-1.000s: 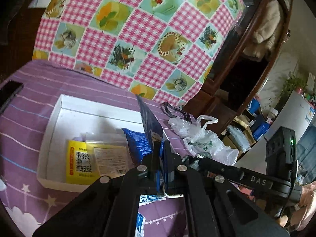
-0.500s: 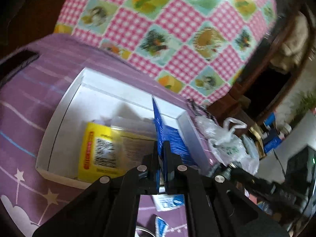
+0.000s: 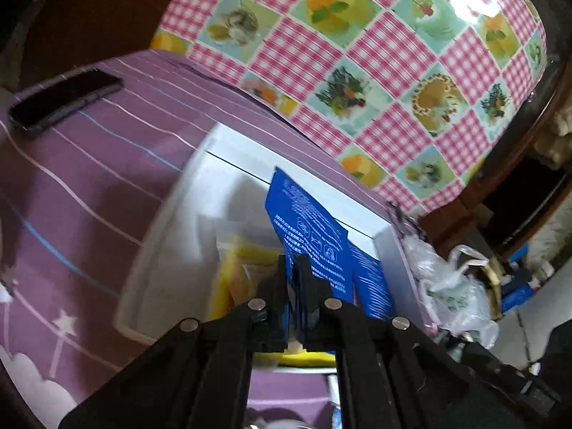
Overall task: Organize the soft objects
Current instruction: 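Lower the large blue packet into the white box and open the left gripper, then lower the green plaid cloth into the white box and open the right gripper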
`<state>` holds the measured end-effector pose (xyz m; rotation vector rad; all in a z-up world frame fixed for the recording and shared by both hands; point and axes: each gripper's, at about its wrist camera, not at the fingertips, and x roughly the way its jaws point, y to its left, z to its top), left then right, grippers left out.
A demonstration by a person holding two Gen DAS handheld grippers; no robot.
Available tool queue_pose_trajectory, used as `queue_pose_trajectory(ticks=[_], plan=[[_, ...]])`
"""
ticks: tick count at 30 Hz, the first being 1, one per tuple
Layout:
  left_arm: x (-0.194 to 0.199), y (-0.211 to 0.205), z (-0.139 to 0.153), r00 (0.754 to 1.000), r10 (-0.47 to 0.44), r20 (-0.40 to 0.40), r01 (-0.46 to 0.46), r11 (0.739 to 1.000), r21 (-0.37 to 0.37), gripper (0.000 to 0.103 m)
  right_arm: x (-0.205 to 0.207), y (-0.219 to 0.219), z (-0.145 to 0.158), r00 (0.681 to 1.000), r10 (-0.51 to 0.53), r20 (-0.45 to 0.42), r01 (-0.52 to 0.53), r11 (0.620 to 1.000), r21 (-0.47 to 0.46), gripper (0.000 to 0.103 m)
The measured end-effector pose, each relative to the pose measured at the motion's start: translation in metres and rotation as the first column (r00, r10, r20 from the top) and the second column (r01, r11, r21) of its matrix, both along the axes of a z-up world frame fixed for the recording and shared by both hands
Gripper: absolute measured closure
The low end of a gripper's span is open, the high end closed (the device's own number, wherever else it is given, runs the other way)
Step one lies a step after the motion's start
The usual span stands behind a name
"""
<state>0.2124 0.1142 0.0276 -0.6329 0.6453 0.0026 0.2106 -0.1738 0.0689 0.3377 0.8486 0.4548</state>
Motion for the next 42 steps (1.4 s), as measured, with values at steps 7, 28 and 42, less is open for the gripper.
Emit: queue_pose_trajectory(ticks=[7, 28, 42], plan=[[-0.002, -0.018, 0.009, 0.996, -0.083, 0.029, 0.079, 0.990, 0.115, 0.059, 0.000, 0.002, -0.002, 1.000, 0.003, -0.002, -0.003, 1.000, -0.016, 0.076], [-0.027, -0.039, 0.034, 0.960, -0.202, 0.194, 0.160, 0.964, 0.211, 0.021, -0.006, 0.021, 0.008, 0.998, 0.022, 0.056, -0.021, 0.999, -0.025, 0.076], [-0.020, -0.022, 0.031, 0.966, -0.169, 0.196, 0.145, 0.981, 0.129, 0.021, 0.023, 0.049, 0.011, 0.997, 0.014, 0.071, -0.010, 0.999, -0.051, 0.076]])
